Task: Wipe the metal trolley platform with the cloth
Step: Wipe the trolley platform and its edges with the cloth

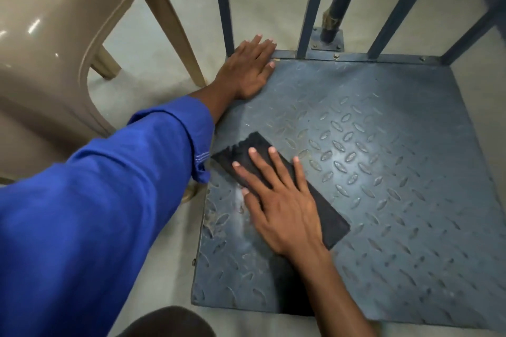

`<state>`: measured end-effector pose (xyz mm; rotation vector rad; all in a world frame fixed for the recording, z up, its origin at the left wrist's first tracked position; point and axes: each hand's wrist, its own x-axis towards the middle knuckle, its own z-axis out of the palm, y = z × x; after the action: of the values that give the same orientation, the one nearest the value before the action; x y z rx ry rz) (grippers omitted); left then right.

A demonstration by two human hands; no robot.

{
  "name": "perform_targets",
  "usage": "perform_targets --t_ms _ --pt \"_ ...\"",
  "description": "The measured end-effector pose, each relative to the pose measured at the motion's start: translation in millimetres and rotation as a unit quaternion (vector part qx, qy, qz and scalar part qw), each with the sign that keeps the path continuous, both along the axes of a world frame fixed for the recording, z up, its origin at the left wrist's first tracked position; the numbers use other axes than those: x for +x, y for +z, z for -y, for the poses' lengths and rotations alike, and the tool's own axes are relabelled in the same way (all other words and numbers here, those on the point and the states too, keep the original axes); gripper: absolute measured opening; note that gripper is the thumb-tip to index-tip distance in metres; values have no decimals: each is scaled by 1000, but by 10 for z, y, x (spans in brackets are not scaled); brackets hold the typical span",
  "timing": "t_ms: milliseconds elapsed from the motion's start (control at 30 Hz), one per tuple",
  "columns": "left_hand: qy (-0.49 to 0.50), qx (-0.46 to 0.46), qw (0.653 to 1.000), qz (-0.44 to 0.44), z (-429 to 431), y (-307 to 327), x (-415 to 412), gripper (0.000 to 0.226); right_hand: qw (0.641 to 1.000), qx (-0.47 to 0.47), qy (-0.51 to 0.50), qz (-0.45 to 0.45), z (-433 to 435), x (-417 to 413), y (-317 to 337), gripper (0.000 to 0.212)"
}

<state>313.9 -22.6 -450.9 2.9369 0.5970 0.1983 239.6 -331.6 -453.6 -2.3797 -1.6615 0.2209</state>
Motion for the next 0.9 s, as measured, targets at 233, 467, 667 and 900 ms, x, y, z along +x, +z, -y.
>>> perform_targets --t_ms 233,467,667,900 --pt "23 -45 997 -51 112 56 -173 63 998 -4 -59 12 -608 297 -3 54" --pt "43 -42 997 -44 303 16 -374 62 999 23 25 -9 4 -493 -4 52" --pt "57 -45 997 -32 414 25 -546 60 998 6 -64 9 47 198 -8 52" --pt "69 -60 996 -20 517 24 -674 62 1000 4 21 5 257 -545 8 54"
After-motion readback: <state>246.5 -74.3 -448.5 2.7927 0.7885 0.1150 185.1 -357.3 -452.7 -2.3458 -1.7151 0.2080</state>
